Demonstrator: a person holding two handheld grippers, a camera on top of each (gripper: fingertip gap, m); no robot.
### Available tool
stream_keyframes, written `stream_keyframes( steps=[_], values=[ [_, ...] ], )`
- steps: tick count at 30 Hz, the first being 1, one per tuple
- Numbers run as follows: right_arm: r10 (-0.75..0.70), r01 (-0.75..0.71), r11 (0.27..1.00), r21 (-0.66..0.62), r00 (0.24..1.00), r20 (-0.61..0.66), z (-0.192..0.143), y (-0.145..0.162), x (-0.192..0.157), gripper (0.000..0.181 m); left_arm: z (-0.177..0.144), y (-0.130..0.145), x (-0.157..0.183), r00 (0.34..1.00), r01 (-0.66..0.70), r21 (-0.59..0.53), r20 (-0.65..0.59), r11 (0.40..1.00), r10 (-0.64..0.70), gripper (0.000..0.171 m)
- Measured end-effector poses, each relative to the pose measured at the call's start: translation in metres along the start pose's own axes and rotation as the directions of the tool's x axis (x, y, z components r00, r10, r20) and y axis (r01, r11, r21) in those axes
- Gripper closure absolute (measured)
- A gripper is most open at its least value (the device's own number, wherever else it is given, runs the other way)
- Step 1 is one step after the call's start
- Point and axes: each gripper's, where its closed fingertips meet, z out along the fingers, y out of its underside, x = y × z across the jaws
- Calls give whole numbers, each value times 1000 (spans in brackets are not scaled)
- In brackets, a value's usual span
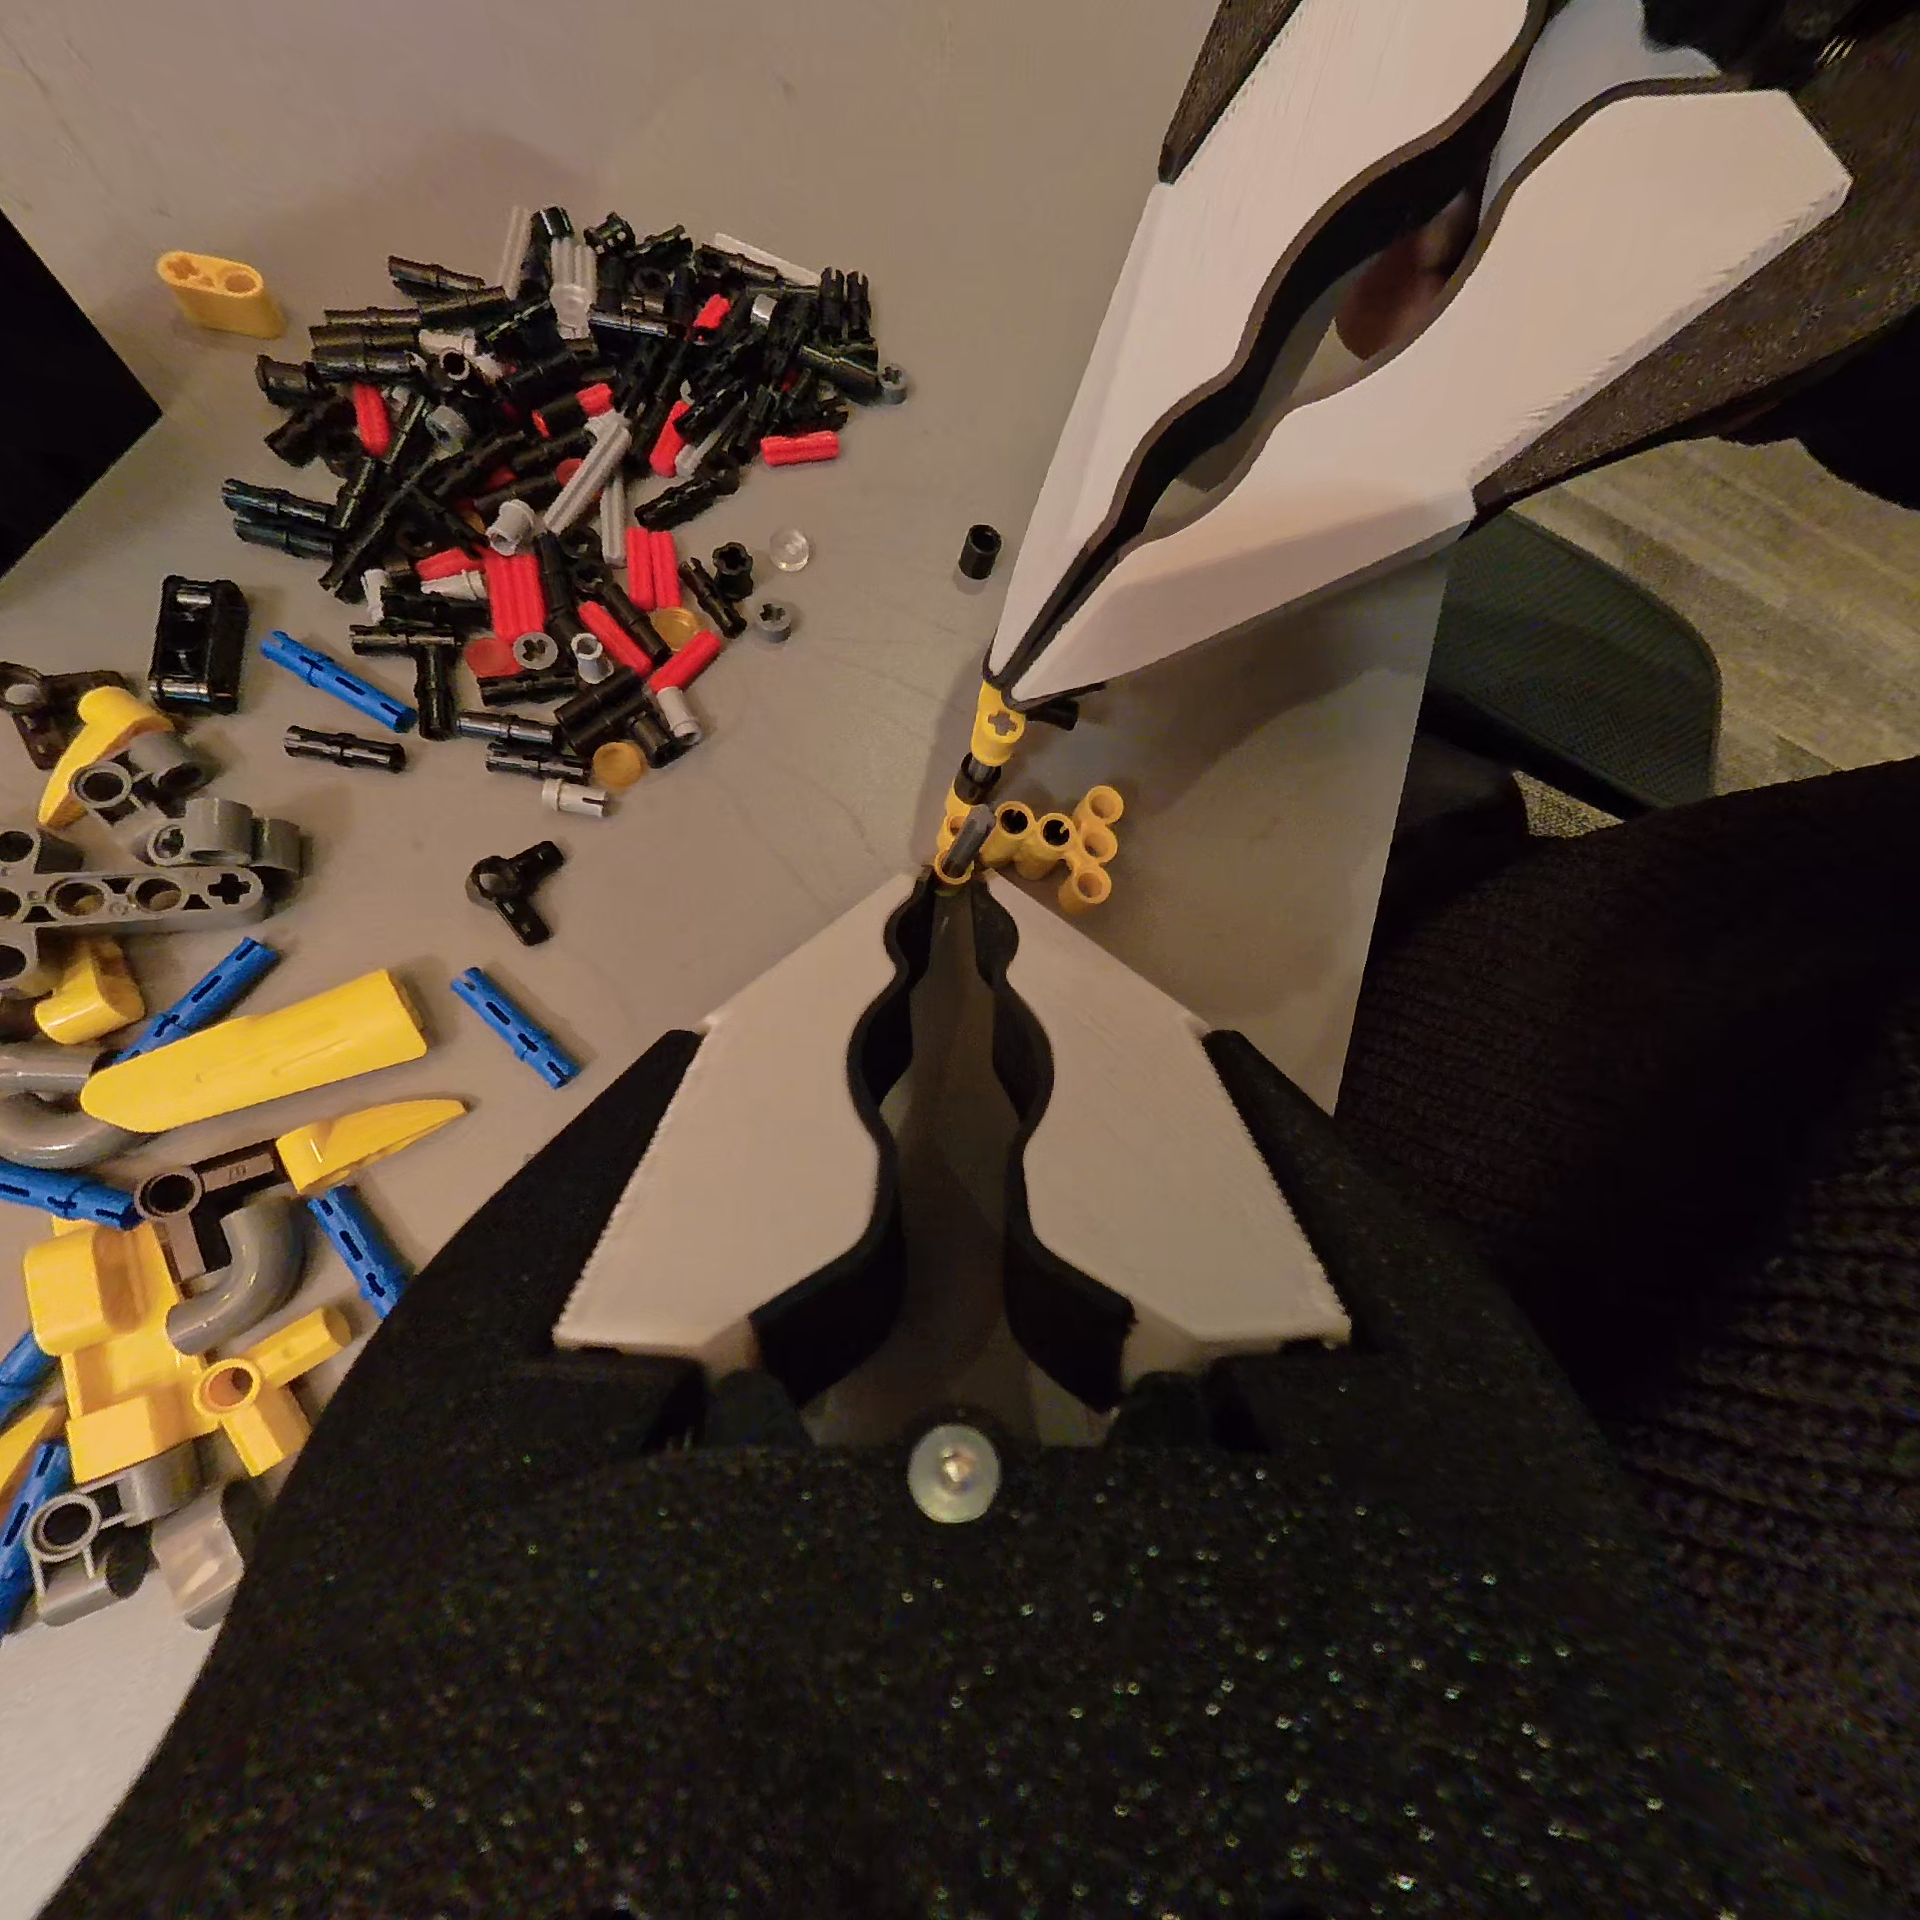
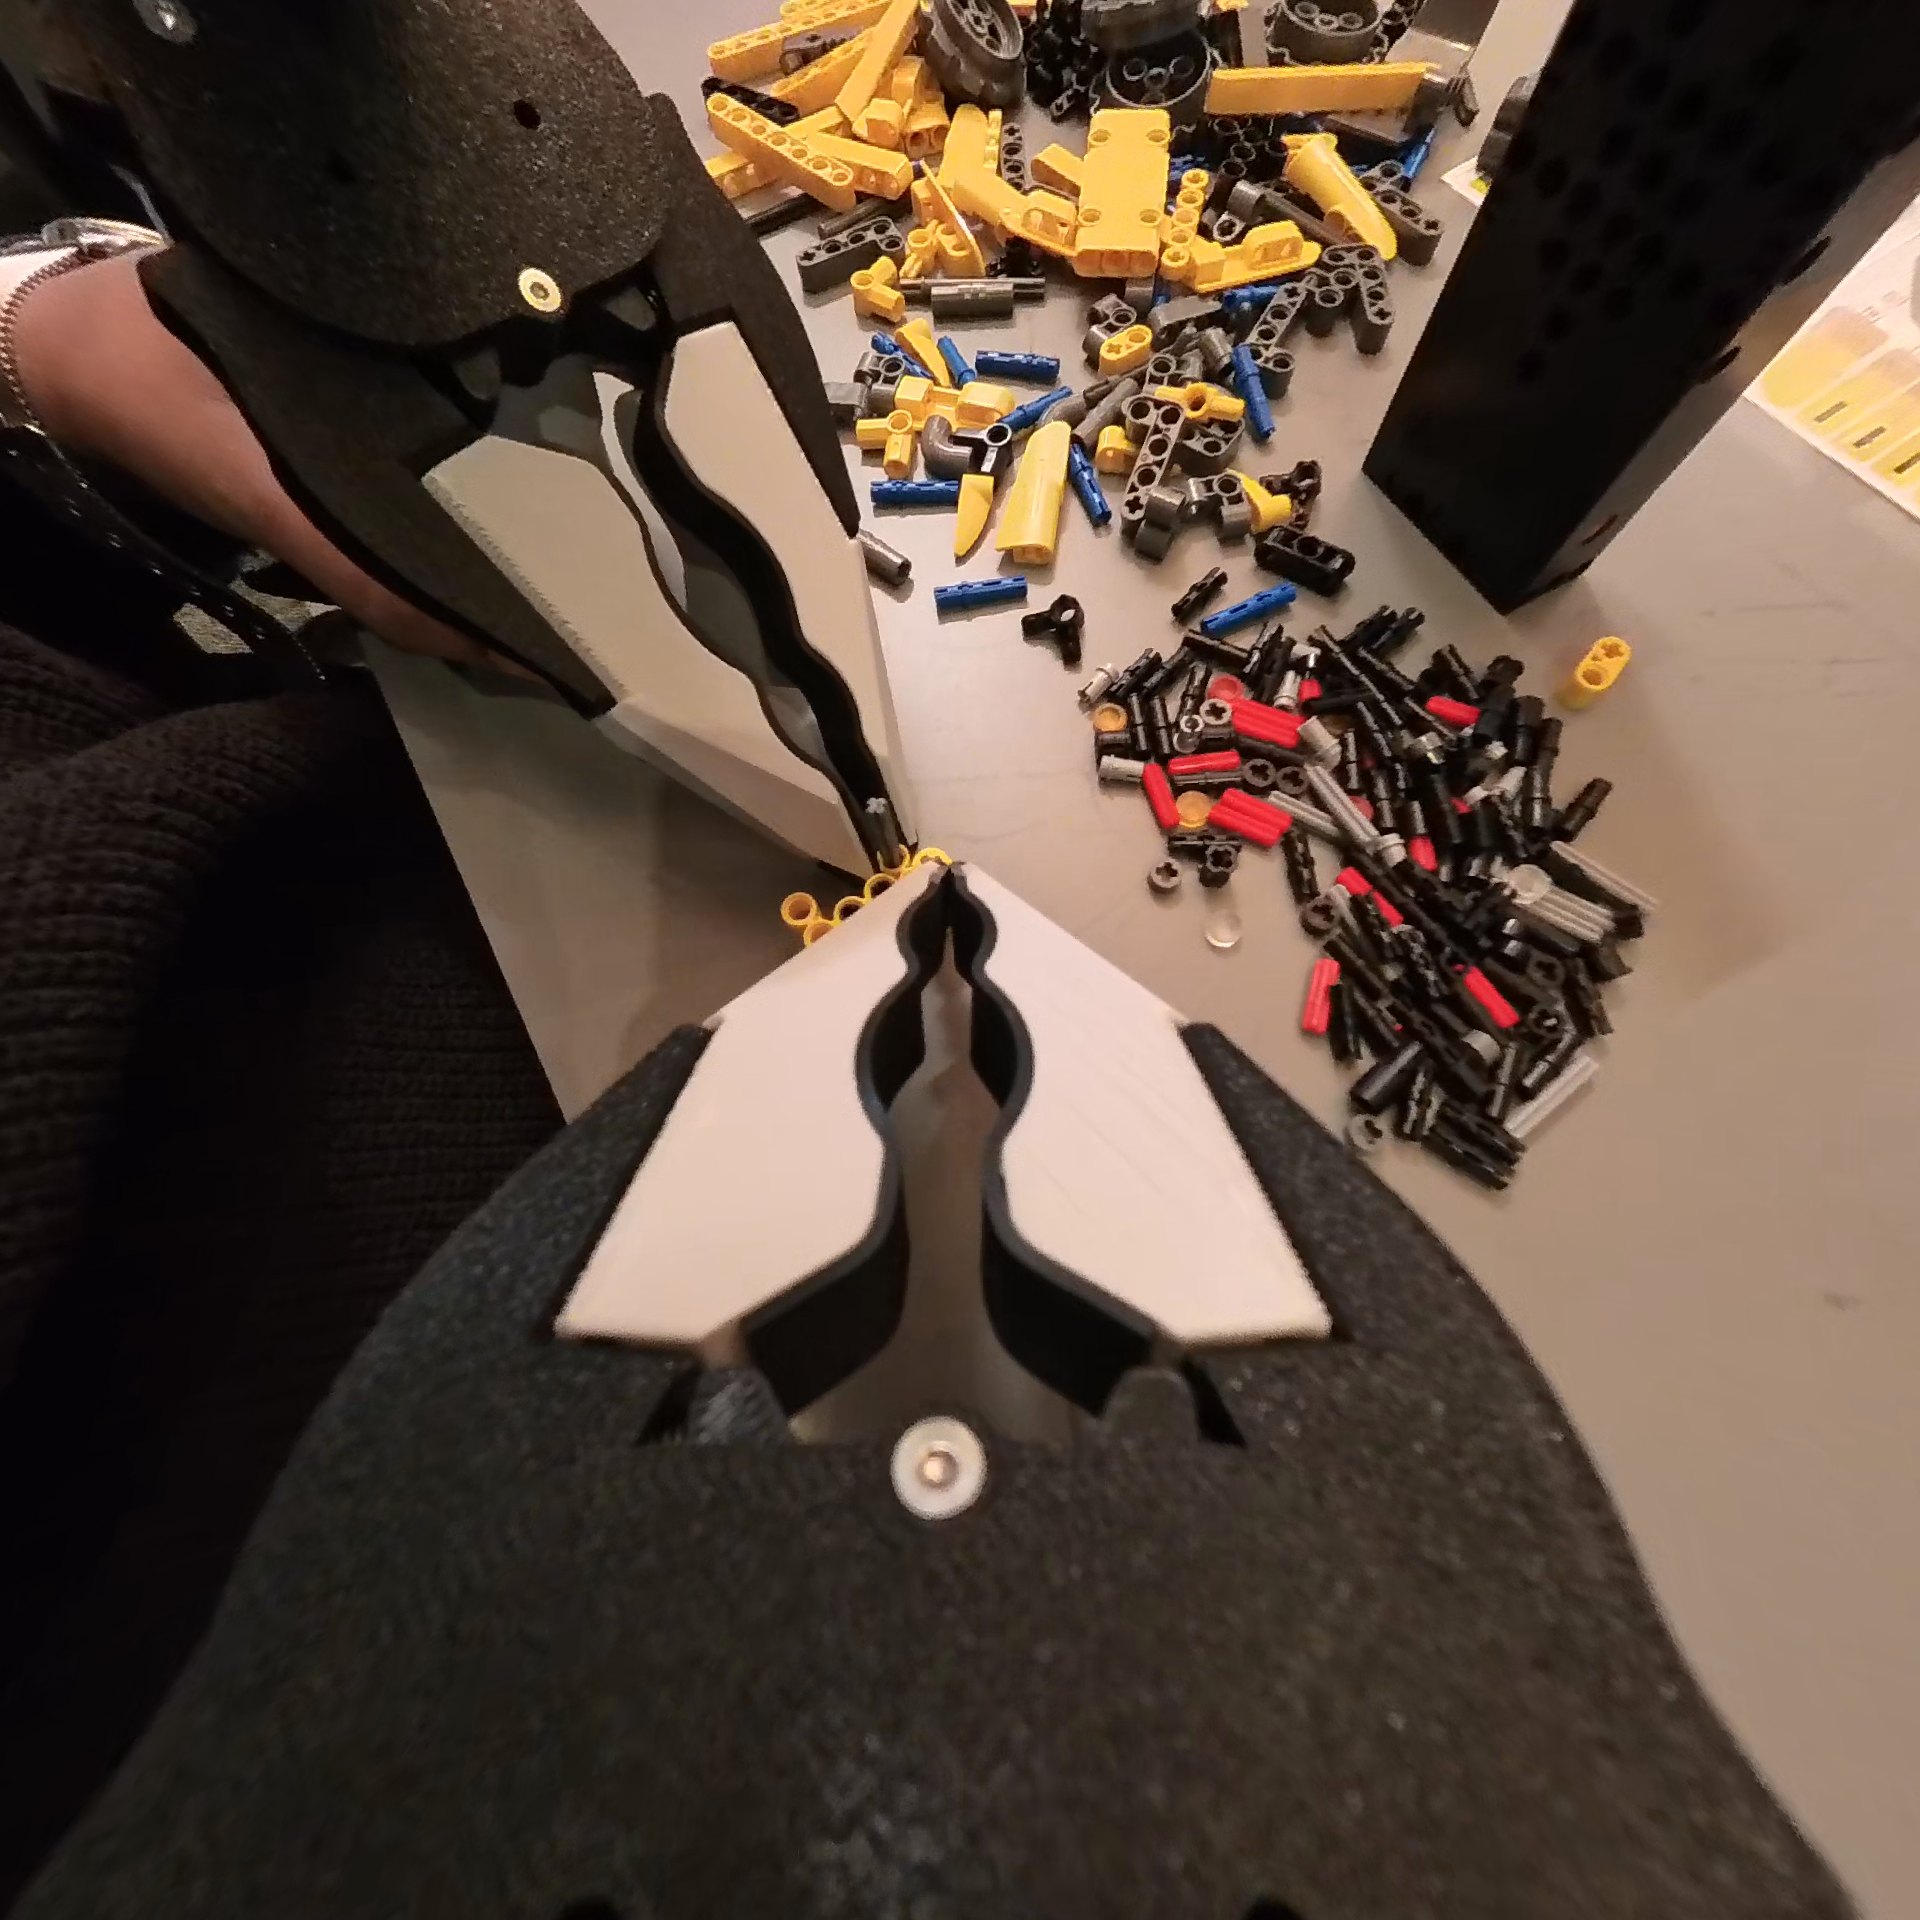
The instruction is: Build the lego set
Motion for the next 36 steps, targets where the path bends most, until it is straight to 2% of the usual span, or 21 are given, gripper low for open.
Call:
stream_keyframes(
  steps=[25, 30, 36],
  values=[
    [74, -76, 996, 44, 996, 47, 0, 1, -2, 181, 0, 0, 0, 1000, -7, -1, 6, 1000, 7, 165],
    [38, -40, 996, 83, 999, 19, -1, 0, -1, 181, 0, 0, 0, 1000, -14, -1, 14, 1000, 14, 165],
    [137, -143, 974, 174, 990, 45, -12, -10, 4, 181, 0, 0, 0, 1000, -16, -1, 15, 1000, 16, 165]
  ],
)
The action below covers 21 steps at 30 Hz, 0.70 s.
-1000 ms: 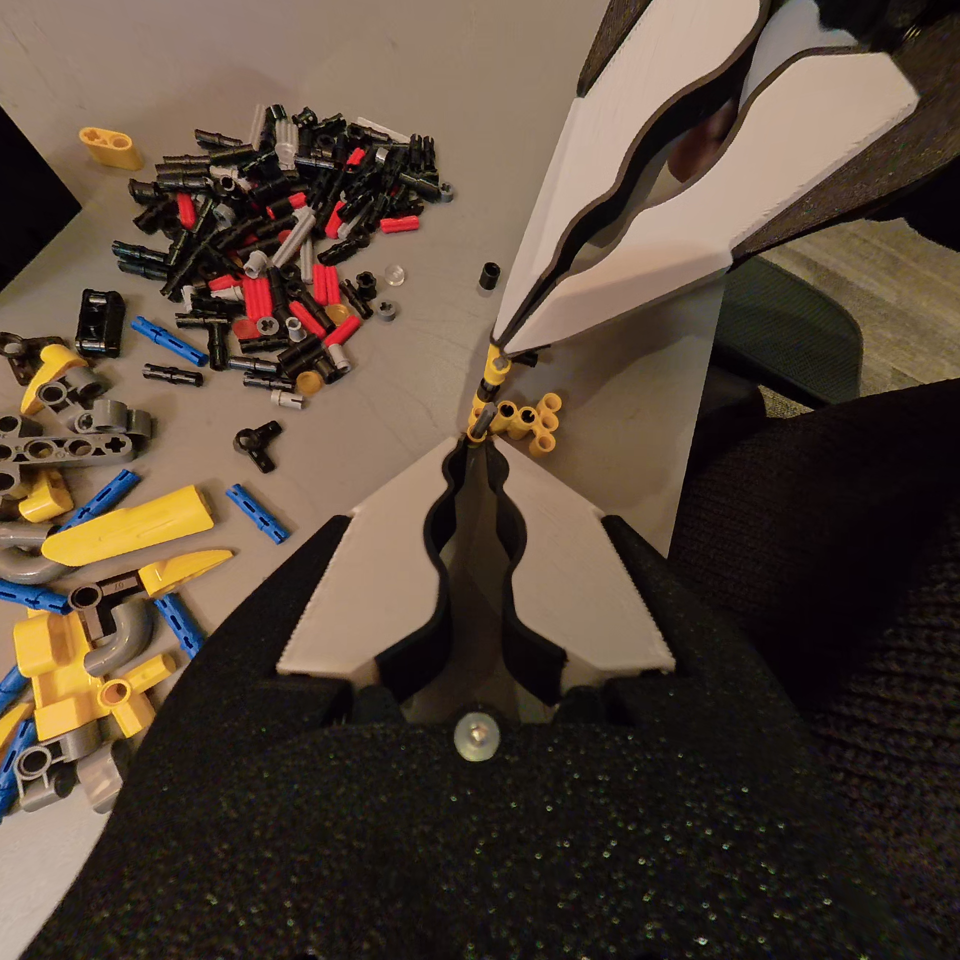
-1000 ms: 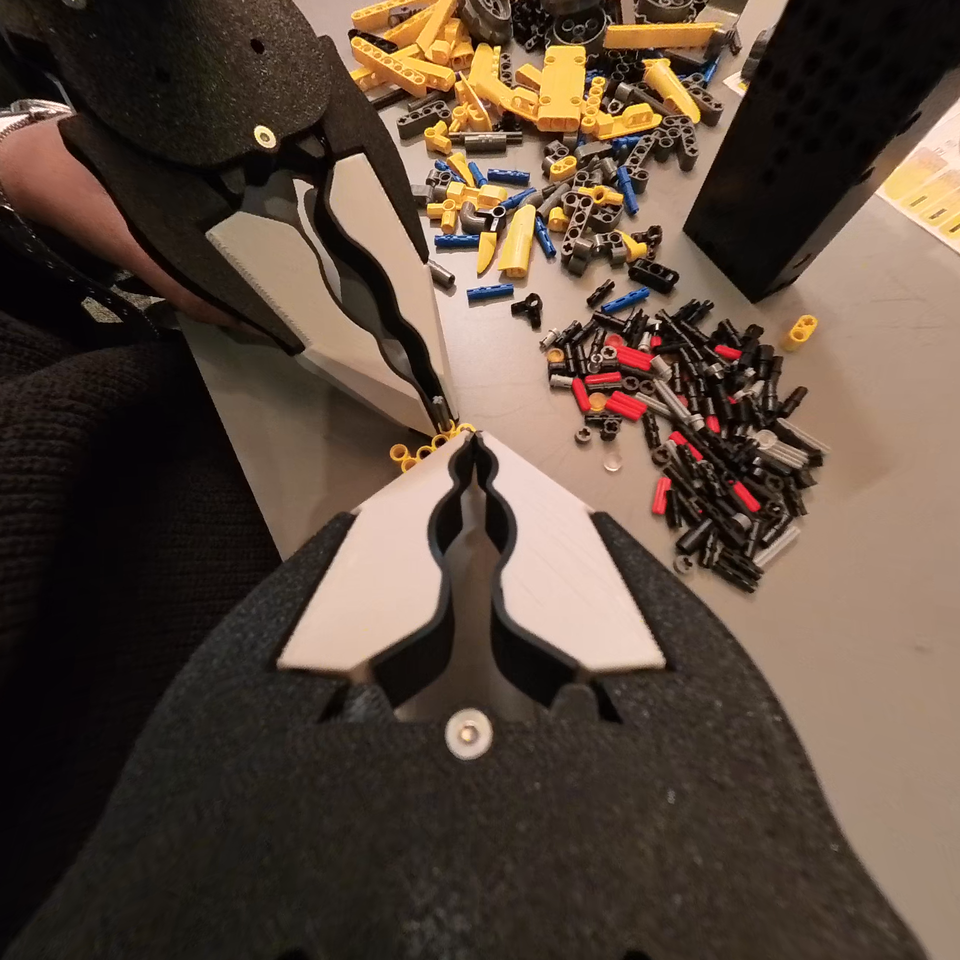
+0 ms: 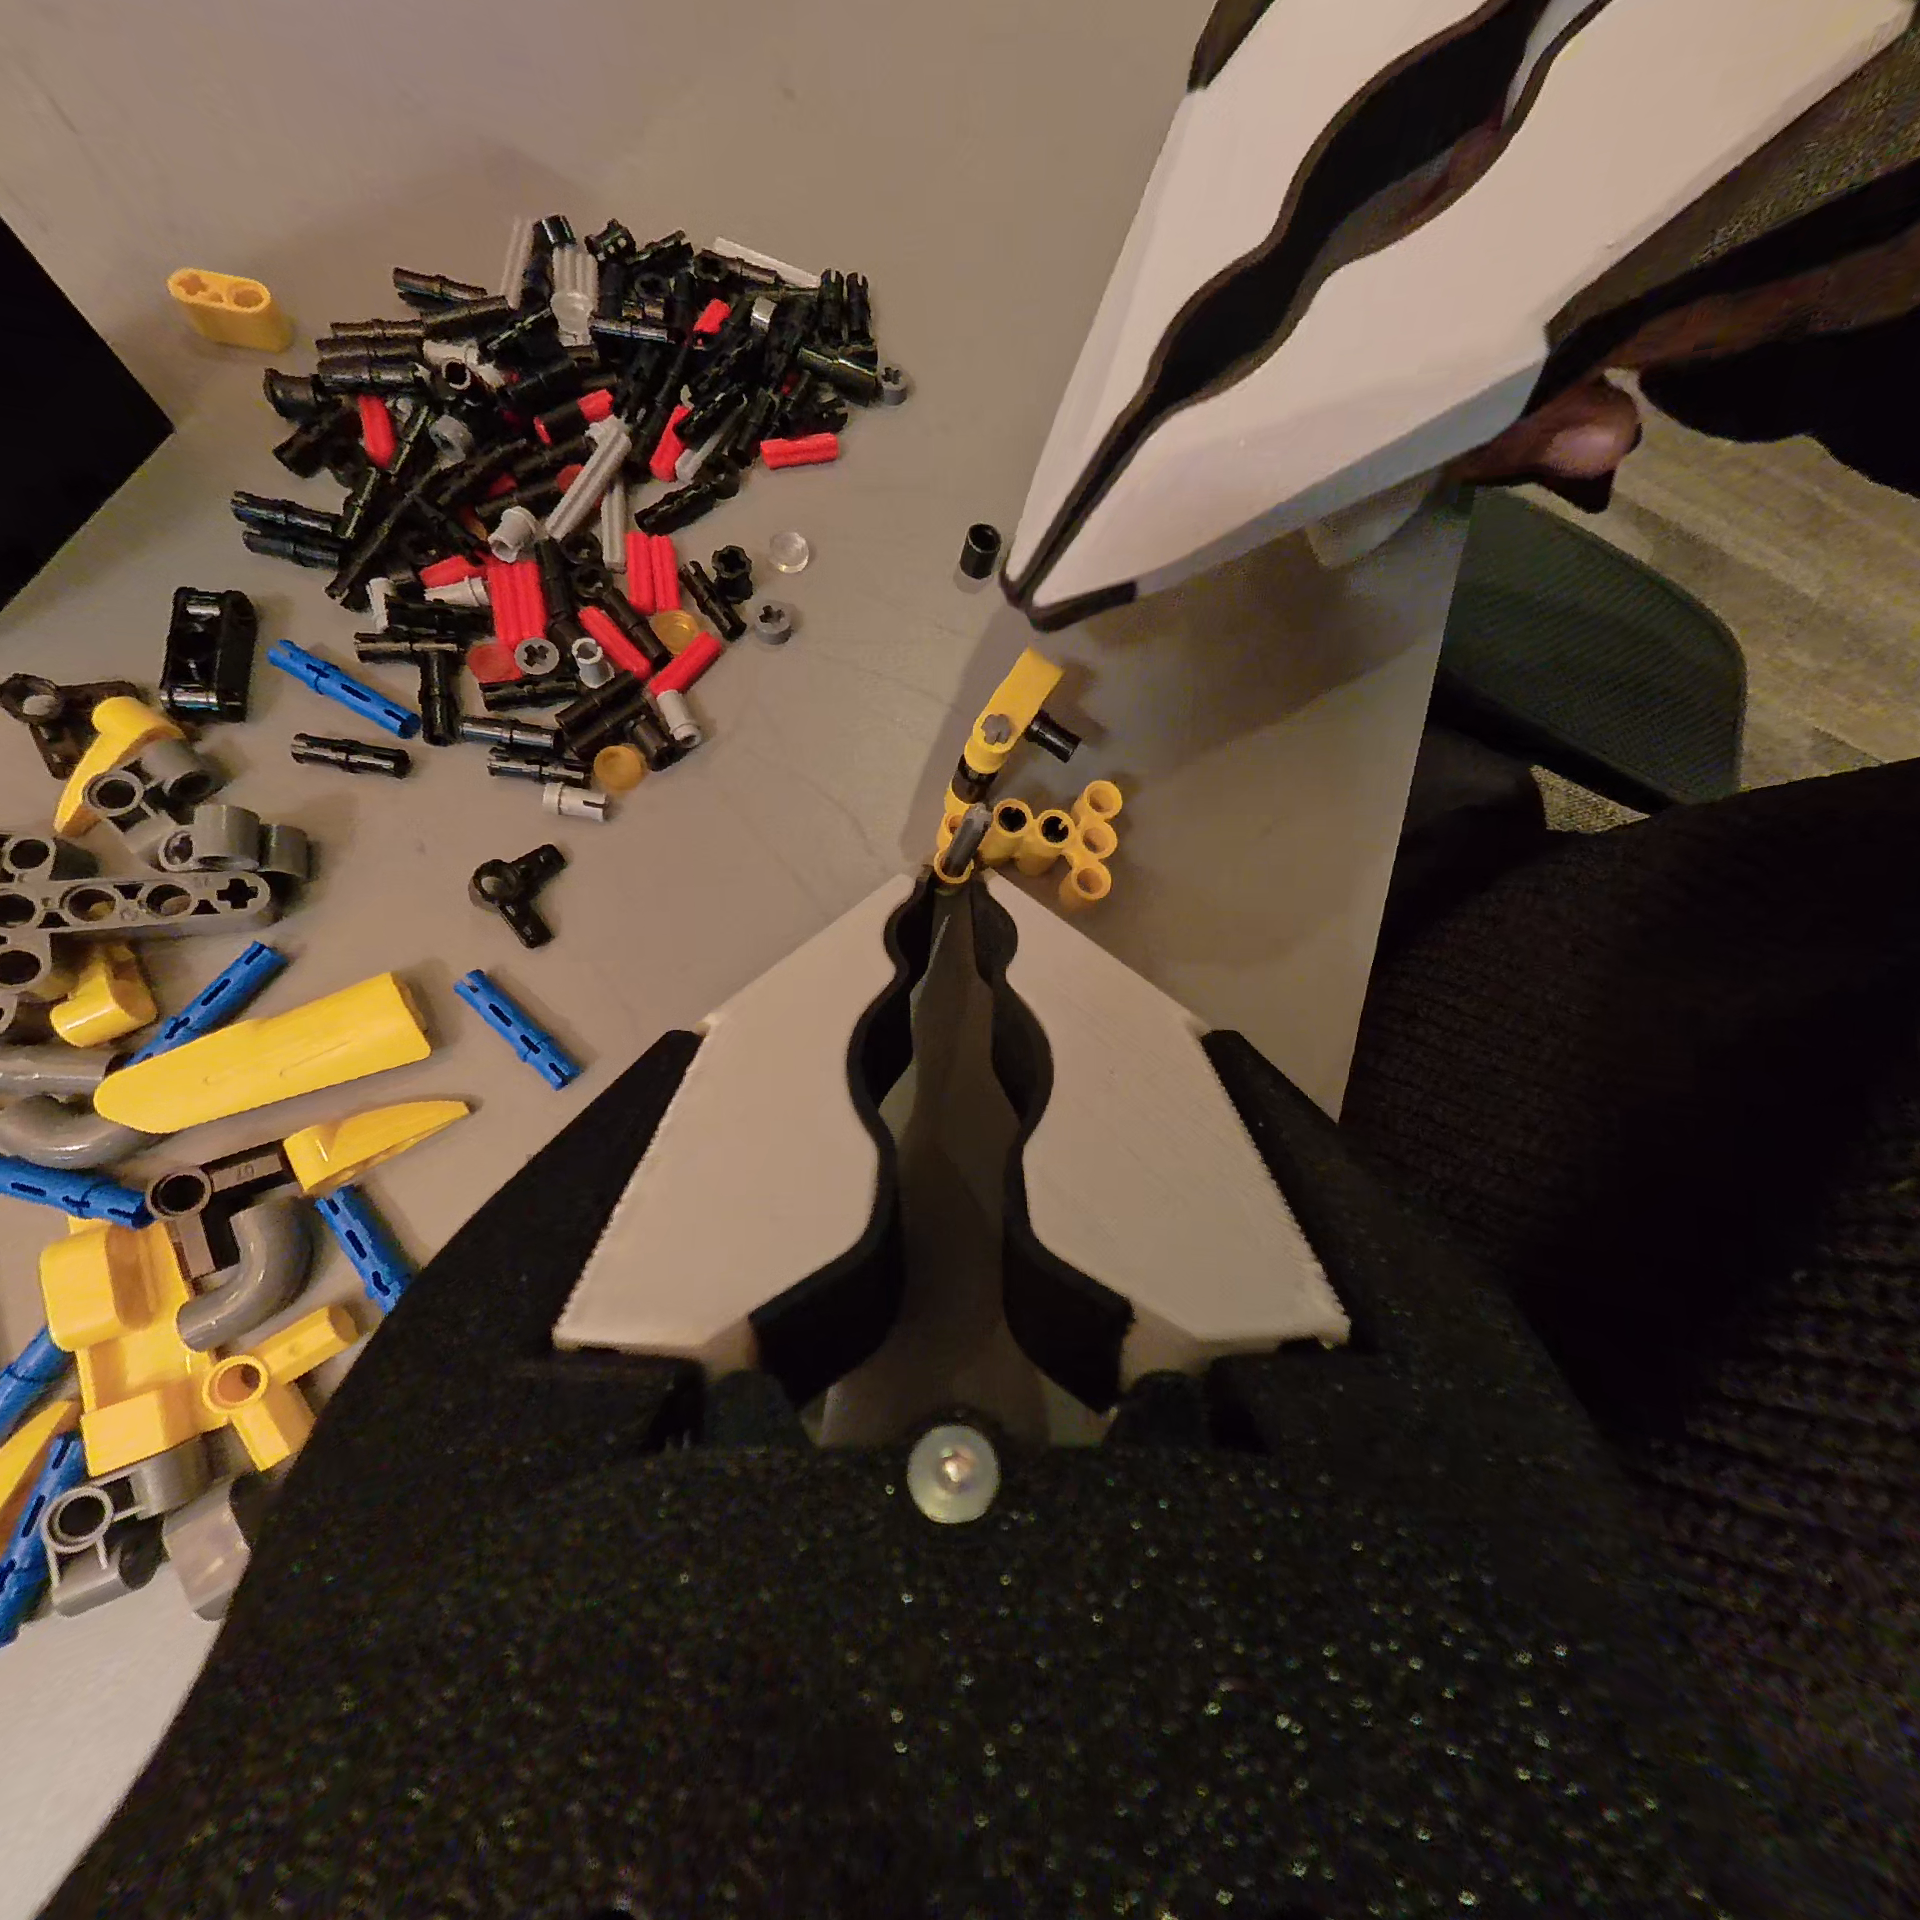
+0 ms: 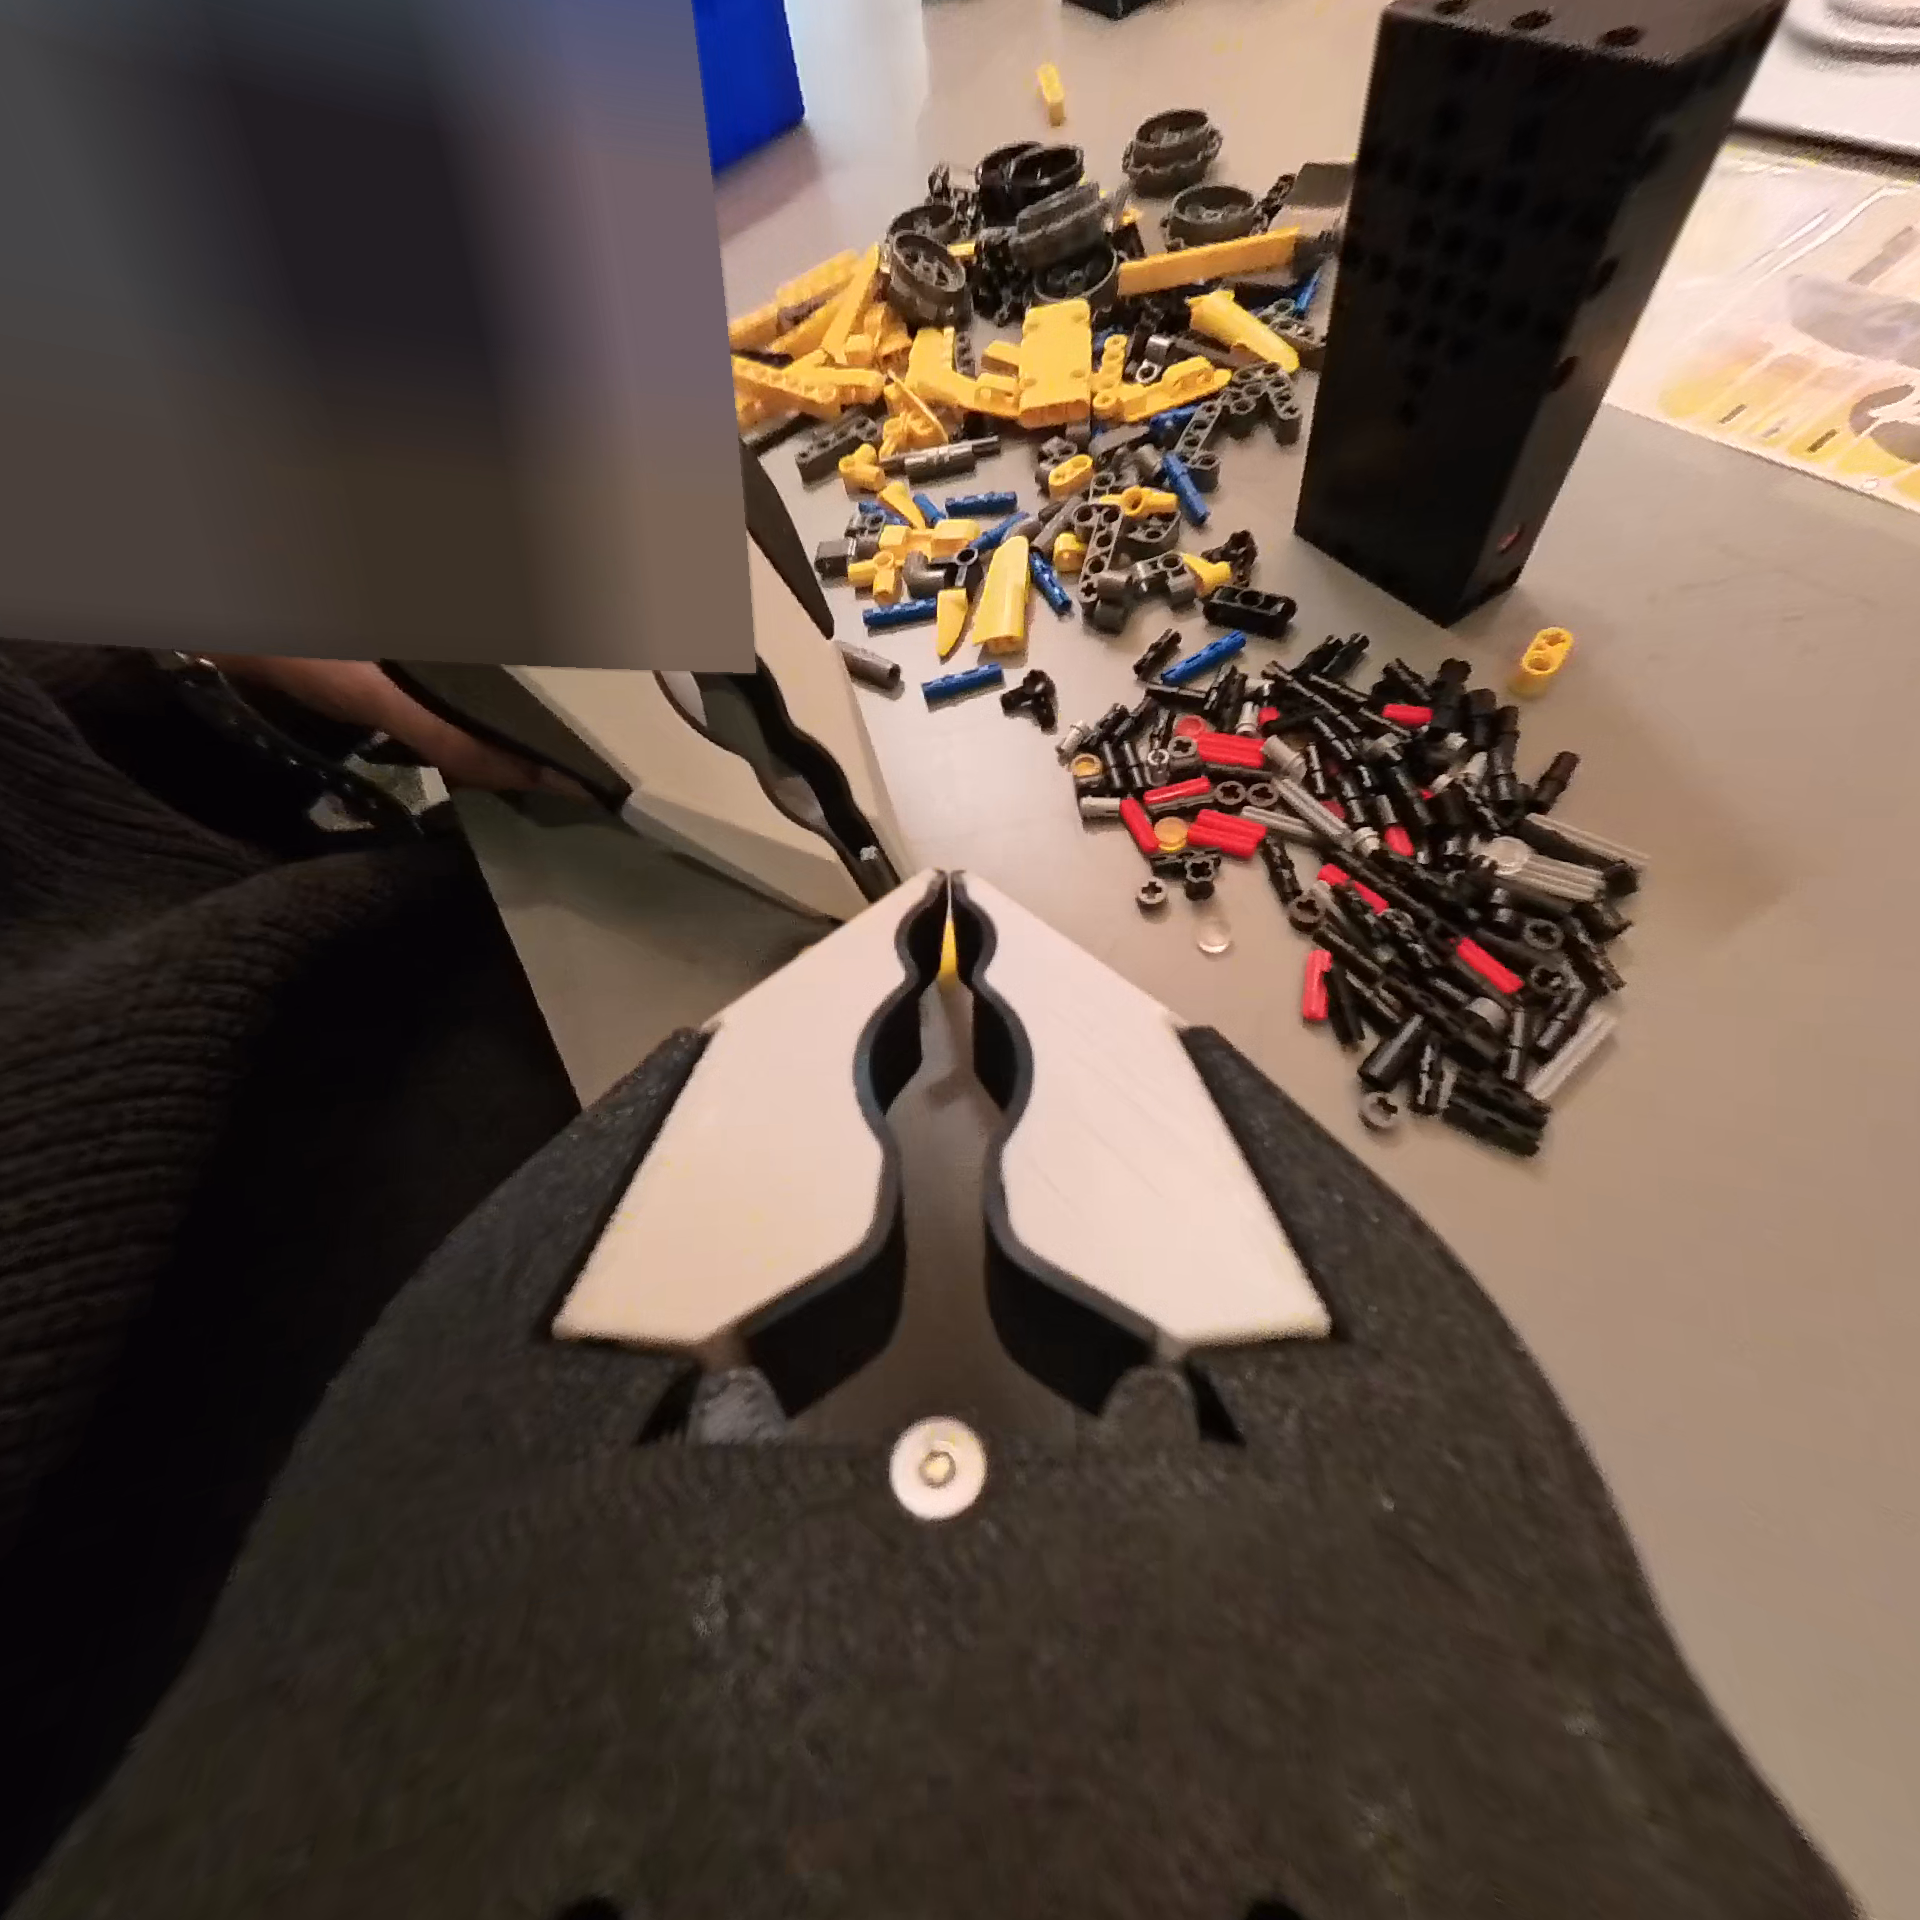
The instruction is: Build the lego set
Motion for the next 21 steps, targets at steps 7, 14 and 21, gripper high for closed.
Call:
stream_keyframes(
  steps=[7, 14, 21],
  values=[
    [-131, 128, 986, -104, 991, -18, 5, 16, -7, 181, 0, 0, 0, 1000, 5, 0, -5, 1000, -5, 165],
    [-108, 107, 988, -109, 994, -6, 5, 16, -4, 181, 0, 0, 0, 1000, 1, 0, -1, 1000, -1, 165],
    [-128, 125, 985, -115, 992, -15, 5, 15, -2, 181, 0, 0, 0, 1000, 4, 0, -4, 1000, -4, 165]
  ],
)
